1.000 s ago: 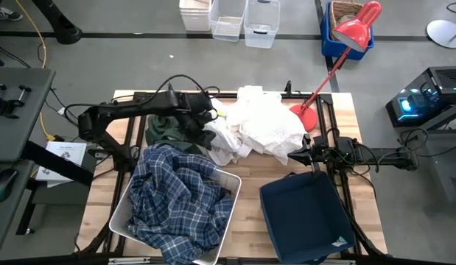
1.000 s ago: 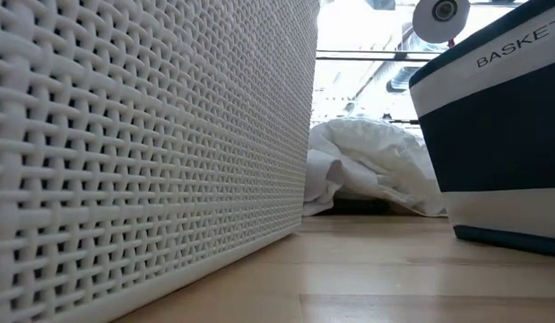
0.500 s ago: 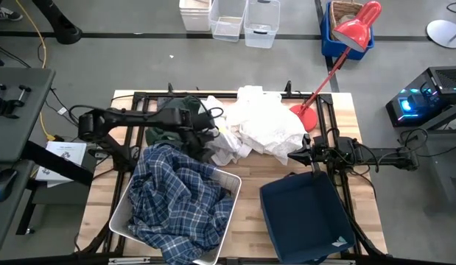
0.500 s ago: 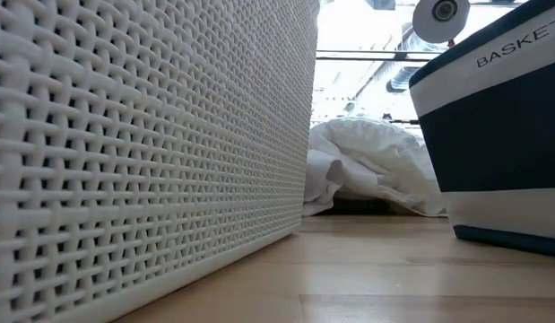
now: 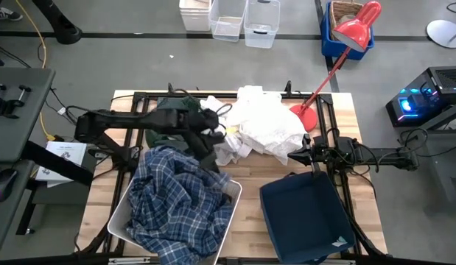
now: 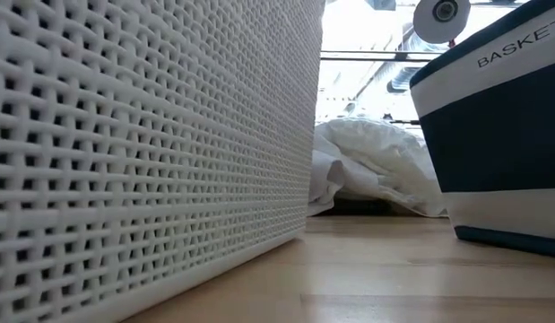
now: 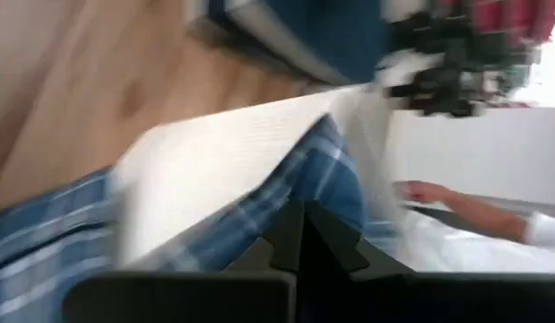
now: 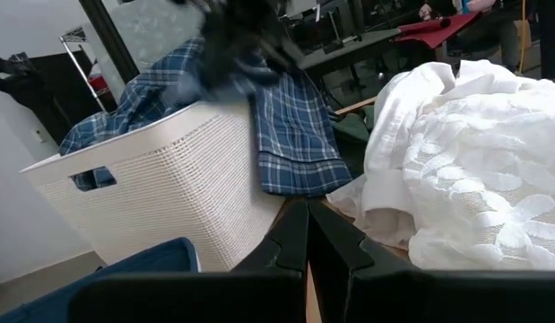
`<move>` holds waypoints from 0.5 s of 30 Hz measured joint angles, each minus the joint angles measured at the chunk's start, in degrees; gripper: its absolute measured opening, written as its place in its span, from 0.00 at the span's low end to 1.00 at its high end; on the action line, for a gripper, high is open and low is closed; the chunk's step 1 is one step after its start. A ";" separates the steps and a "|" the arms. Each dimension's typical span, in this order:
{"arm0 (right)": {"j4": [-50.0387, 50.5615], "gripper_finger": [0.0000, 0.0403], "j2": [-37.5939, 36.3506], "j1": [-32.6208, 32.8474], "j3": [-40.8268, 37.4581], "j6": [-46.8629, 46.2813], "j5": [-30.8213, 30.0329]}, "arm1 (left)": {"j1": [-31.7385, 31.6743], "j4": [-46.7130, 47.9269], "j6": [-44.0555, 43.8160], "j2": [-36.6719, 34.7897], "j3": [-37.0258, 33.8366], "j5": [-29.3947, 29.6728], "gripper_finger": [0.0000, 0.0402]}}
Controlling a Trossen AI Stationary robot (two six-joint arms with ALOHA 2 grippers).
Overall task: Sort clothes
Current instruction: Put the blue patterned polo into the white bin
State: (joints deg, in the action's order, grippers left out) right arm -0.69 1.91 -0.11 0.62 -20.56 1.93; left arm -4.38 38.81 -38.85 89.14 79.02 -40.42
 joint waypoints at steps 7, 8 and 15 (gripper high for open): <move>0.00 0.00 0.00 0.00 0.00 0.01 0.00 | 2.60 0.79 0.95 -6.09 8.81 0.66 0.00; 0.00 0.00 0.00 -0.01 0.00 0.01 0.00 | 4.08 0.94 0.58 -7.29 9.32 1.32 0.00; 0.00 0.00 0.00 0.00 0.00 0.02 0.00 | 22.69 13.80 -2.60 -13.71 9.62 21.66 0.00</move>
State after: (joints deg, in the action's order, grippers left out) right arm -0.69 1.91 -0.11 0.62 -20.53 1.93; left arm 18.31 52.61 -41.45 75.43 88.64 -18.76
